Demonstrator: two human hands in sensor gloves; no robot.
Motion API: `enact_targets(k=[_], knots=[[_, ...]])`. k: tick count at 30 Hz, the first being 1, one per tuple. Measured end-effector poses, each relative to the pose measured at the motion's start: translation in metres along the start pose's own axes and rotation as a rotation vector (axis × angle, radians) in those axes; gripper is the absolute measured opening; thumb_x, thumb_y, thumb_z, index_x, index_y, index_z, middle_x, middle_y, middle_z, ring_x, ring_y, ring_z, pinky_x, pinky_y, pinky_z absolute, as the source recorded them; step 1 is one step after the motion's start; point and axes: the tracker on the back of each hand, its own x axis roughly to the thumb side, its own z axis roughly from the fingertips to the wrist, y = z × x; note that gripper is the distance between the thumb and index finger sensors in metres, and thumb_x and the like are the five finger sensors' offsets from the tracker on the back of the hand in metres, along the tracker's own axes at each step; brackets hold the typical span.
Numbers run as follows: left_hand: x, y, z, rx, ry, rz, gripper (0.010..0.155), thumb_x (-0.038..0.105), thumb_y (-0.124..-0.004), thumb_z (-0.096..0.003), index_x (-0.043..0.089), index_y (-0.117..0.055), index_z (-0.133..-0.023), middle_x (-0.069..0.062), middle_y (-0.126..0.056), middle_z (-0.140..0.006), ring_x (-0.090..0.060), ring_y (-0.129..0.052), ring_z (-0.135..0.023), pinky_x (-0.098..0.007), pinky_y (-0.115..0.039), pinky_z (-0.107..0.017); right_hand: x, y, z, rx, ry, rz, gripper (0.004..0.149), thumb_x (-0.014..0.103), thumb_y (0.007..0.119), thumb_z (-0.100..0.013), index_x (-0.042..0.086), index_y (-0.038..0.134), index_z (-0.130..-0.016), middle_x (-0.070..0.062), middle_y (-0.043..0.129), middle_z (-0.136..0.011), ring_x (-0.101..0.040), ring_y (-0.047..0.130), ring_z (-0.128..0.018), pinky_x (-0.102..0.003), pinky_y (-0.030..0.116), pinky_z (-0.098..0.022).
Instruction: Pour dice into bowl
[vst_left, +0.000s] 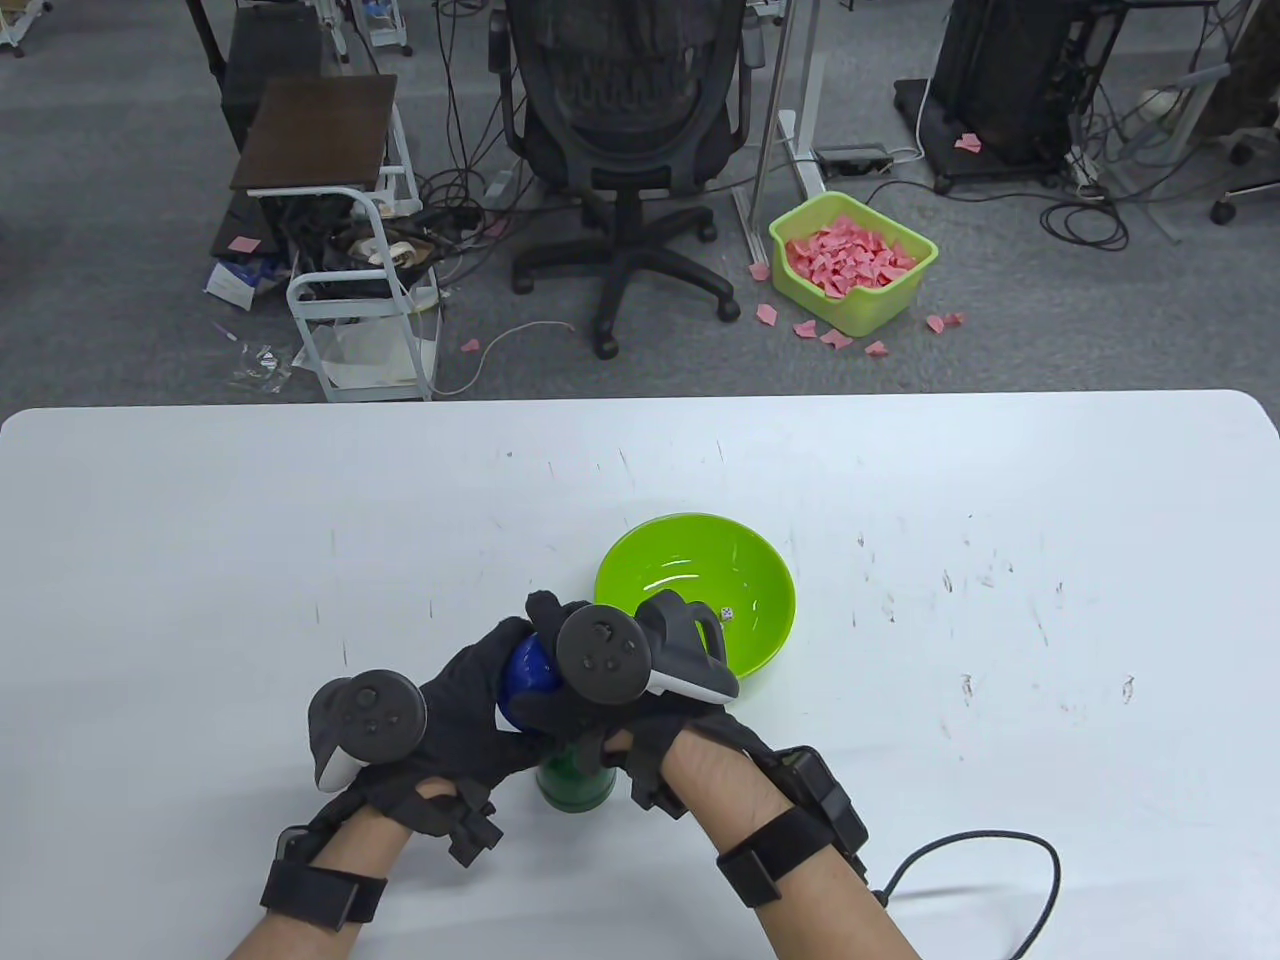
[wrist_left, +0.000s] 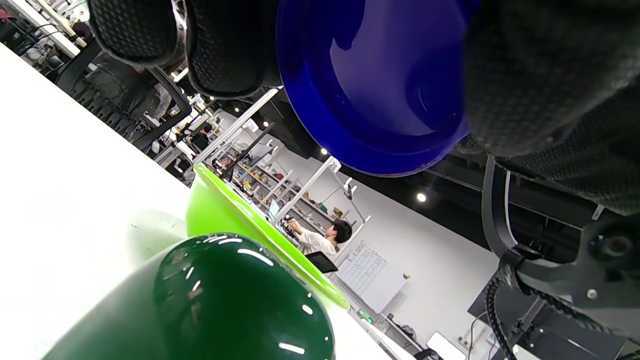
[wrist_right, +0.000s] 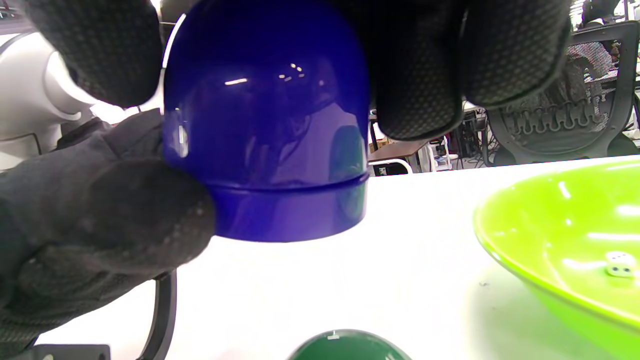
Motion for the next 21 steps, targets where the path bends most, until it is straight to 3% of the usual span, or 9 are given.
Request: enact_targets(k=[10,21], knots=[[-0.016,0.021,0.002,0.080,0.062,0.060,0.105,0.065,-0.096,-0.0339,0.018,-0.039,-0.109,-0.014,-0.066,-0.108,-0.037,-0.078,-0.094,-0.063,-0.066,-0.073,-0.022,-0.010,0.026,-0.166,-0.041,-0.038,0.092,0.059,0.079,-0.045,0.001,0.047,-0.109,-0.032,0.067,-0.105,-0.053,0.084,-0.075,-0.069,0.071,-0.056],[-0.036,0.039,0.006,0.139,0.143,0.104,0.105,0.063,-0.097,-0.0342,0.018,-0.038,-0.109,-0.015,-0.064,-0.109,-0.037,-0.076,-0.096,-0.064,-0.064,-0.074,-0.094,0.015,0.073,-0.227,0.061,0.017,0.089,0.057,0.079,-0.046,0.002,0.048,-0.108,-0.032,0.068,-0.105,-0.052,0.084,-0.076,-0.070,0.071,-0.056]])
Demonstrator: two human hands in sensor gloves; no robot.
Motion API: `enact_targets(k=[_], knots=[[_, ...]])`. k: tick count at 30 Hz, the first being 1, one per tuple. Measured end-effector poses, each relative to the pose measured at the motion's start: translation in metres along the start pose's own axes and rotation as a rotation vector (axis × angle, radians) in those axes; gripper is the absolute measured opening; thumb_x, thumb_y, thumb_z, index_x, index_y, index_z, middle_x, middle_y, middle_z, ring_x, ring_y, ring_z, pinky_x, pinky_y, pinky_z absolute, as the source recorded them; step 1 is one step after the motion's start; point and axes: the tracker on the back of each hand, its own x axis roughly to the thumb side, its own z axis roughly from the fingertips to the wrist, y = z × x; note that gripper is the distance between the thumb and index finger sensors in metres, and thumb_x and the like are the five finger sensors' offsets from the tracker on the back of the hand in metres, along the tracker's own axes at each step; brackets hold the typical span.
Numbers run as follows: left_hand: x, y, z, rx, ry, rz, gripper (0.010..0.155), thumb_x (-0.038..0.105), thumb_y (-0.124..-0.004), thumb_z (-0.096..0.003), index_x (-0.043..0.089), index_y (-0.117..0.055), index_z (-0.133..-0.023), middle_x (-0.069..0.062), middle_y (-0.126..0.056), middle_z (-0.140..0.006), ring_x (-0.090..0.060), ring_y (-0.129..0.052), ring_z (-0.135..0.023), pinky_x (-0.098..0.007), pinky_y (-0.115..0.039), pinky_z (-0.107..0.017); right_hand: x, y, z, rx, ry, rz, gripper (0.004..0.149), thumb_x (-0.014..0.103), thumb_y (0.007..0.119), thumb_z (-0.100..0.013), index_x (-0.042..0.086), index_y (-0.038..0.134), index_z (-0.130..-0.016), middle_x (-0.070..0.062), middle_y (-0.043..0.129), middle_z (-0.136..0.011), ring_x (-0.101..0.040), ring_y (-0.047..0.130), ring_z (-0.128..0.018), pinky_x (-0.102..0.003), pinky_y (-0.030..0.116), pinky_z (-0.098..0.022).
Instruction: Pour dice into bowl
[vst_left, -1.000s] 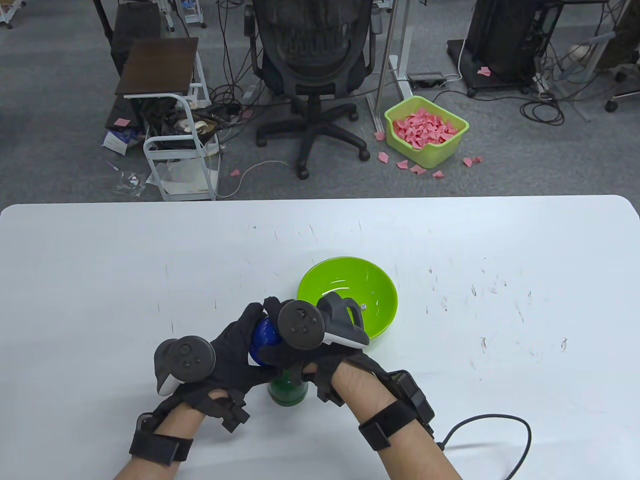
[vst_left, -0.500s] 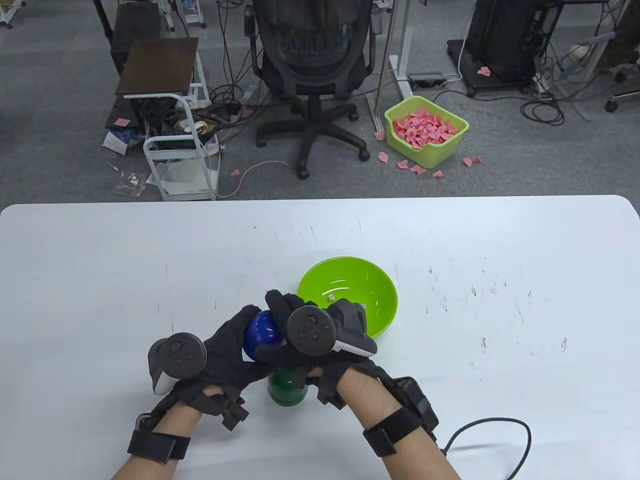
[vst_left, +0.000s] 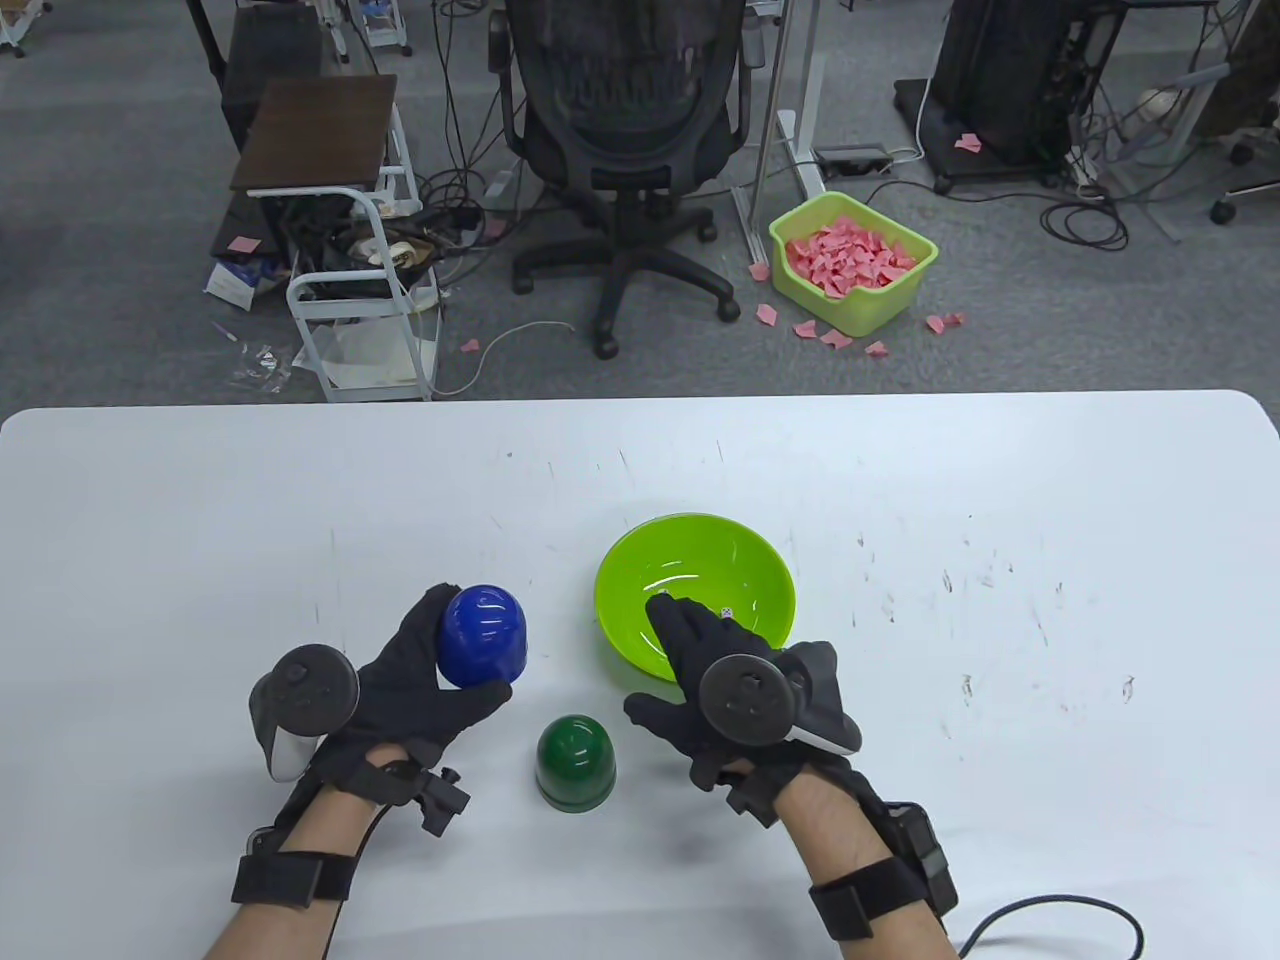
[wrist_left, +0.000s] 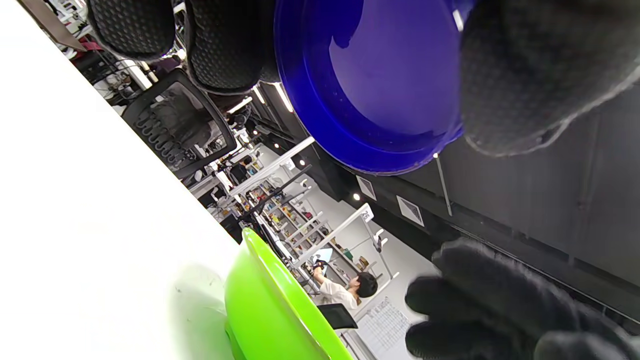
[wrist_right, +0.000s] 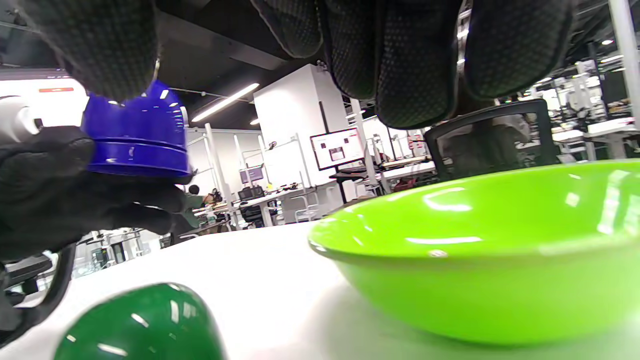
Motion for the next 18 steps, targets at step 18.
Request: enact_targets(k=[18], knots=[[-0.009,0.005,0.002,0.026,0.051,0.008,0.106,0.062,-0.100,-0.0313,0.017,-0.041,-0.107,-0.014,-0.067,-0.107,-0.042,-0.066,-0.105,-0.068,-0.059,-0.075,-0.036,0.005,0.033,-0.079,0.020,-0.142,0.088,0.057,0.079,-0.047,0.001,0.048,-0.108,-0.032,0.066,-0.105,-0.052,0.084,-0.076,-0.070,0.071,-0.056]])
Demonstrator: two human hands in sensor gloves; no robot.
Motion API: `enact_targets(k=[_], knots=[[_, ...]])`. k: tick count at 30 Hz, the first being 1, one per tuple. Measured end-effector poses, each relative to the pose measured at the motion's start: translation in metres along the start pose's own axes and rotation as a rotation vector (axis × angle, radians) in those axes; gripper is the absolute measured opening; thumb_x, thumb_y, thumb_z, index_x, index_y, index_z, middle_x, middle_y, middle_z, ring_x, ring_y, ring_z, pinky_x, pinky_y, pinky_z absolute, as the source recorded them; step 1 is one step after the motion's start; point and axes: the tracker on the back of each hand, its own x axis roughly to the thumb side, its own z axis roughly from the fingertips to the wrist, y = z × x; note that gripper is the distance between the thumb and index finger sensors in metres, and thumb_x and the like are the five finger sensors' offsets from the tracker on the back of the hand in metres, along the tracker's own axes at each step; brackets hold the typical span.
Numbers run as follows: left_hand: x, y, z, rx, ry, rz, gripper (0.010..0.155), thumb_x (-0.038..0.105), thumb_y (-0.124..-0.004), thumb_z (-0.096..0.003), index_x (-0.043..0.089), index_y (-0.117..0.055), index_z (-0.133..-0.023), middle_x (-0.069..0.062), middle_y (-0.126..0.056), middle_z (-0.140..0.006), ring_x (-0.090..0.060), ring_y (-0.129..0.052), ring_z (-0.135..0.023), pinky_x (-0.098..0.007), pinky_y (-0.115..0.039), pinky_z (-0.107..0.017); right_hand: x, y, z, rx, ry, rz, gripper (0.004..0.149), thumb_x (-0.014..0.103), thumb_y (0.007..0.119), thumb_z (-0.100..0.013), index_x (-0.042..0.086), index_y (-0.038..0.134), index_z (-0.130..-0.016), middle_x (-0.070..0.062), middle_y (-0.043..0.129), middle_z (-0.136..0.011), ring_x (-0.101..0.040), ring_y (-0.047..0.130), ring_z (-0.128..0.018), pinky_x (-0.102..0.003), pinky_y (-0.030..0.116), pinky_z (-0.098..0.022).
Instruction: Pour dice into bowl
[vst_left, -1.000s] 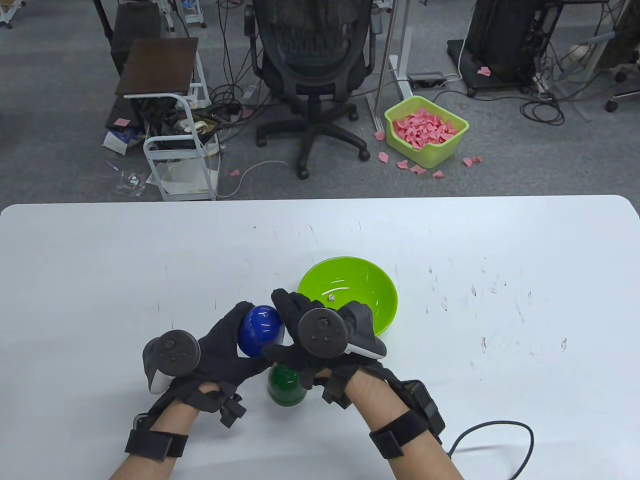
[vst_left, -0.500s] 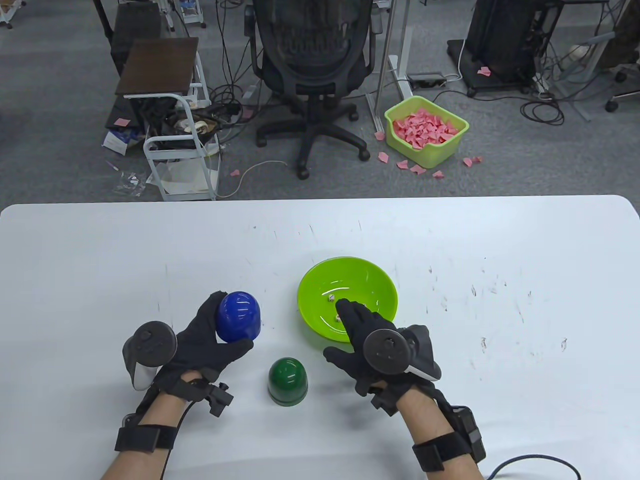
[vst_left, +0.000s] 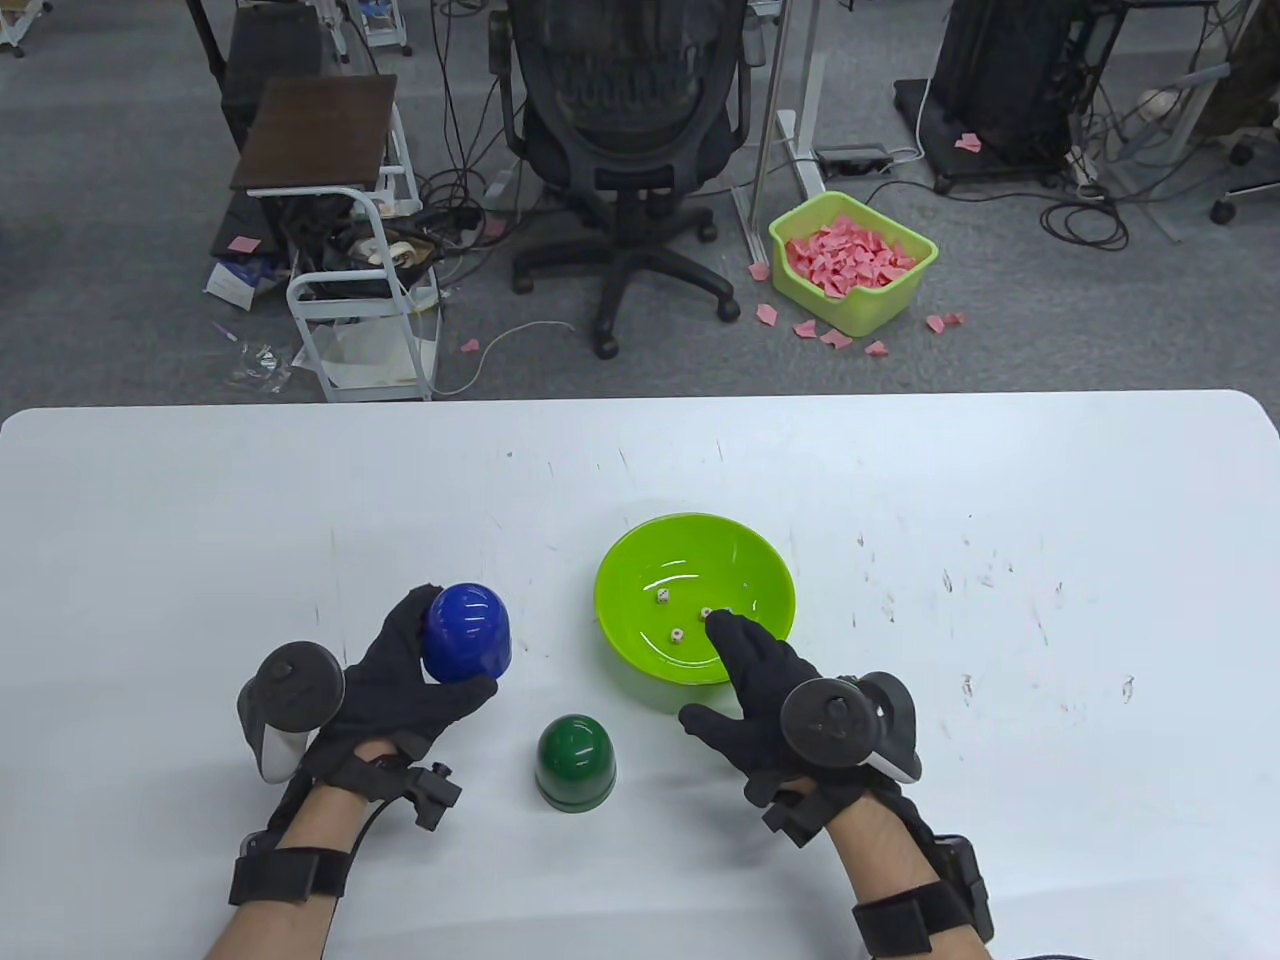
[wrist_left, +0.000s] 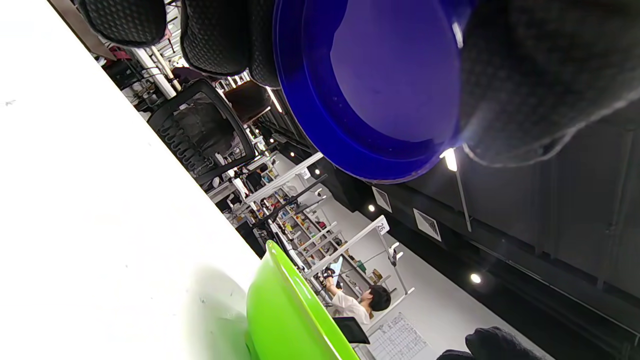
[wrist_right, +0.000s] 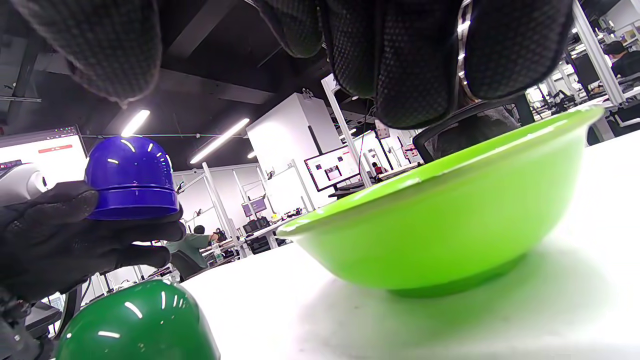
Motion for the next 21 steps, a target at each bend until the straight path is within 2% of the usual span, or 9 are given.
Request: enact_targets(k=[6,10,21], knots=[[0.001,0.004,-0.005,-0.023,0.030,0.025,0.106,0.062,-0.101,-0.0304,0.018,-0.041,-0.107,-0.013,-0.068,-0.107,-0.042,-0.064,-0.106,-0.068,-0.058,-0.076,-0.008,-0.001,-0.001,-0.004,0.034,-0.028,0.088,0.057,0.079,-0.046,0.001,0.050,-0.107,-0.032,0.067,-0.104,-0.052,0.086,-0.074,-0.069,0.072,-0.055],[0.001,0.015,-0.007,-0.081,0.031,-0.116,0.106,0.062,-0.101,-0.0298,0.018,-0.042,-0.107,-0.012,-0.069,-0.107,-0.041,-0.065,-0.106,-0.068,-0.058,-0.075,-0.014,-0.007,0.000,-0.021,0.054,-0.037,0.087,0.056,0.079,-0.046,0.001,0.050,-0.107,-0.032,0.068,-0.104,-0.051,0.086,-0.073,-0.069,0.072,-0.056],[-0.052,0.034,0.003,-0.207,0.239,-0.287,0.106,0.058,-0.103,-0.0288,0.020,-0.042,-0.106,-0.012,-0.068,-0.108,-0.042,-0.062,-0.108,-0.069,-0.055,-0.075,-0.015,-0.004,-0.001,-0.011,0.062,-0.041,0.087,0.056,0.079,-0.046,0.001,0.051,-0.107,-0.032,0.068,-0.104,-0.051,0.087,-0.072,-0.069,0.072,-0.055]])
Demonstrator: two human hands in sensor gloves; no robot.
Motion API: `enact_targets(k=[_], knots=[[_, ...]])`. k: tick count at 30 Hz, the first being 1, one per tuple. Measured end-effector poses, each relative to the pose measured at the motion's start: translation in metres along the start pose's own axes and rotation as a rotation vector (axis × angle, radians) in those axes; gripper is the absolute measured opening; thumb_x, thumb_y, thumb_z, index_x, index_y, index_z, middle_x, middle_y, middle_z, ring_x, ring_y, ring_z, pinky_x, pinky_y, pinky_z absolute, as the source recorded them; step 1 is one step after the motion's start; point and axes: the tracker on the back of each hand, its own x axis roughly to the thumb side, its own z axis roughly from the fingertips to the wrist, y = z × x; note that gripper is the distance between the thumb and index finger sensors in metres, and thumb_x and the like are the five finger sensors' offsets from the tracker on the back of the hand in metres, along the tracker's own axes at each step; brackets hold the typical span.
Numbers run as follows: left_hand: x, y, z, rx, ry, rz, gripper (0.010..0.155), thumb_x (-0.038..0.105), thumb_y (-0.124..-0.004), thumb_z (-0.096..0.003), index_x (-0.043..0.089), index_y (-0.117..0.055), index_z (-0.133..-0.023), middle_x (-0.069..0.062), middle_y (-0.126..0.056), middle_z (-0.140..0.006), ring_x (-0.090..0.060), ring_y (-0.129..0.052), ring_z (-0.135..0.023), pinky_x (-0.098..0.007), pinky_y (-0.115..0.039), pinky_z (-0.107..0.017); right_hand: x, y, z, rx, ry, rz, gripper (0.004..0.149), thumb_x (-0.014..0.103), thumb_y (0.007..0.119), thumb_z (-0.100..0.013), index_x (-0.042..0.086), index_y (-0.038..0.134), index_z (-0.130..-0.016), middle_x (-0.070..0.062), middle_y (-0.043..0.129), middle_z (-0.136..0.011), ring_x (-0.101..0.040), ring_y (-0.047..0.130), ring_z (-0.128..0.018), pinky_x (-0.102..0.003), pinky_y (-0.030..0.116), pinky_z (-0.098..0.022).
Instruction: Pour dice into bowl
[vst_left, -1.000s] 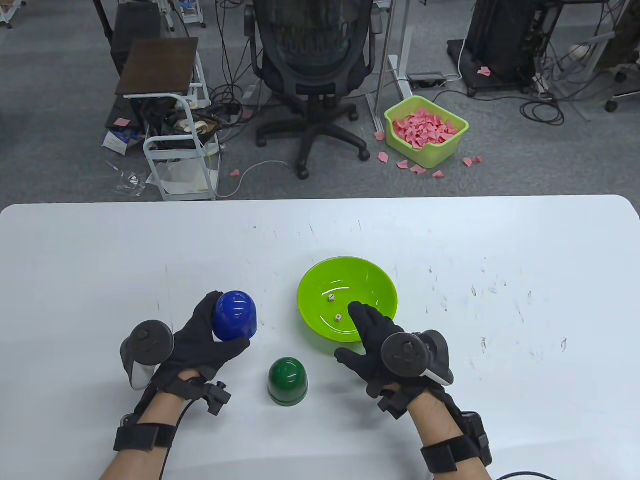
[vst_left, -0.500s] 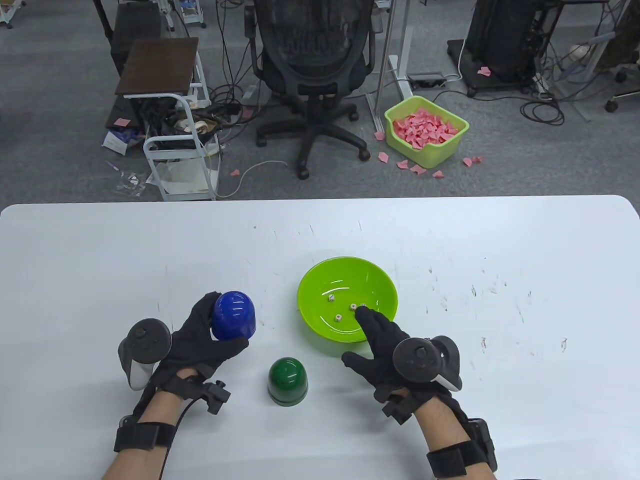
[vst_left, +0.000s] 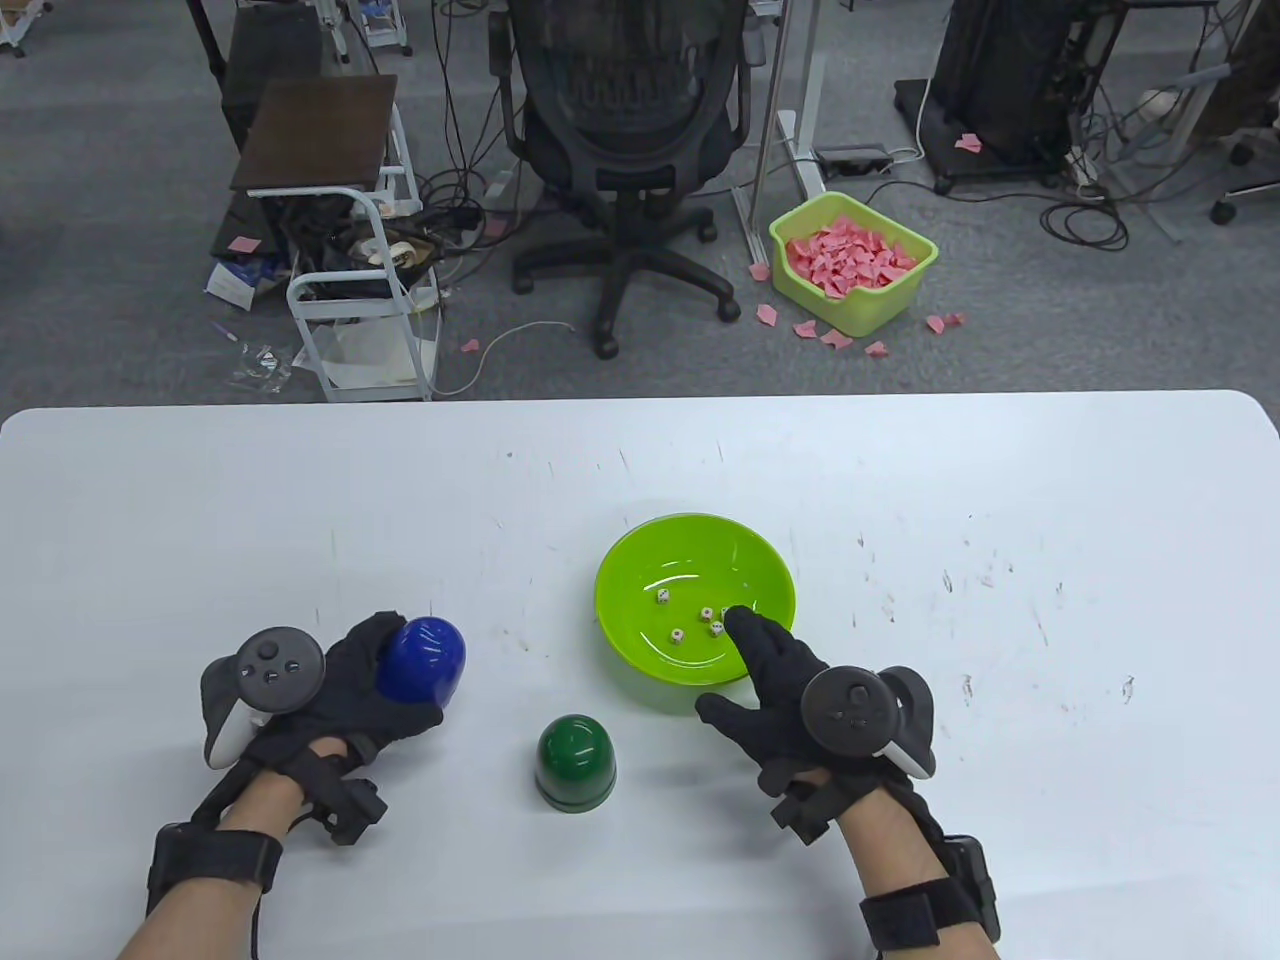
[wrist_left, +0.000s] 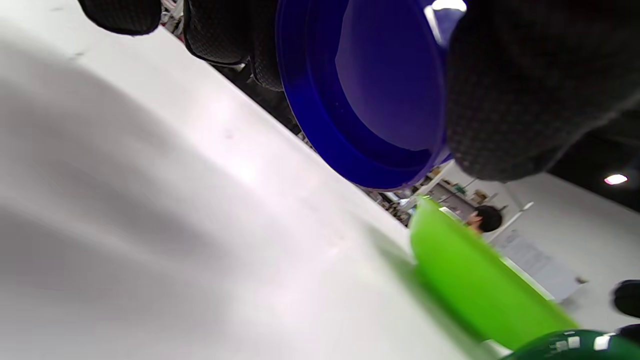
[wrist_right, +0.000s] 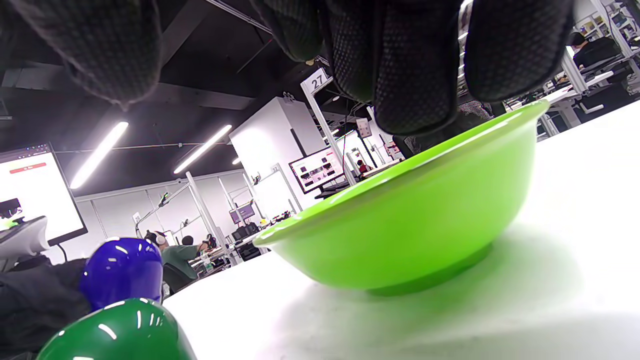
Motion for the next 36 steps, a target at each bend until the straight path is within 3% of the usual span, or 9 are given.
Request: enact_targets(k=[9,17,24,30,36], knots=[[-0.012,-0.012,-0.002,-0.081,0.065,-0.074,0.105,0.056,-0.103,-0.0289,0.020,-0.041,-0.106,-0.012,-0.069,-0.108,-0.042,-0.061,-0.108,-0.069,-0.052,-0.076,0.000,0.000,0.001,0.012,0.007,0.006,0.087,0.056,0.079,-0.046,0.001,0.052,-0.107,-0.033,0.069,-0.103,-0.051,0.087,-0.071,-0.069,0.072,-0.055],[-0.012,-0.010,-0.003,-0.123,0.087,-0.151,0.111,0.060,-0.103,-0.0258,0.021,-0.040,-0.108,-0.008,-0.072,-0.107,-0.038,-0.058,-0.111,-0.069,-0.050,-0.076,0.001,0.000,0.001,0.023,0.003,0.014,0.086,0.056,0.079,-0.046,0.001,0.052,-0.107,-0.033,0.069,-0.103,-0.051,0.088,-0.071,-0.069,0.073,-0.055],[-0.014,-0.010,-0.002,-0.136,0.105,-0.196,0.106,0.060,-0.103,-0.0251,0.021,-0.048,-0.107,-0.008,-0.074,-0.106,-0.041,-0.054,-0.111,-0.070,-0.046,-0.076,0.000,0.000,0.001,0.029,0.003,0.017,0.086,0.056,0.079,-0.047,0.001,0.052,-0.107,-0.033,0.069,-0.103,-0.051,0.087,-0.071,-0.069,0.072,-0.055],[-0.019,-0.012,-0.002,-0.161,0.162,-0.234,0.107,0.062,-0.103,-0.0236,0.023,-0.048,-0.106,-0.018,-0.038,-0.118,-0.050,-0.028,-0.110,-0.073,-0.035,-0.075,0.000,0.000,0.001,0.036,0.009,0.022,0.086,0.056,0.080,-0.046,0.001,0.052,-0.107,-0.033,0.069,-0.103,-0.051,0.087,-0.071,-0.069,0.072,-0.055],[-0.023,-0.014,0.002,-0.182,0.244,-0.272,0.107,0.061,-0.103,-0.0241,0.031,-0.042,-0.107,-0.019,-0.031,-0.118,-0.052,-0.023,-0.109,-0.073,-0.031,-0.075,0.001,0.001,0.001,0.051,0.019,0.027,0.087,0.056,0.080,-0.046,0.001,0.052,-0.107,-0.033,0.068,-0.104,-0.051,0.087,-0.072,-0.069,0.072,-0.055]])
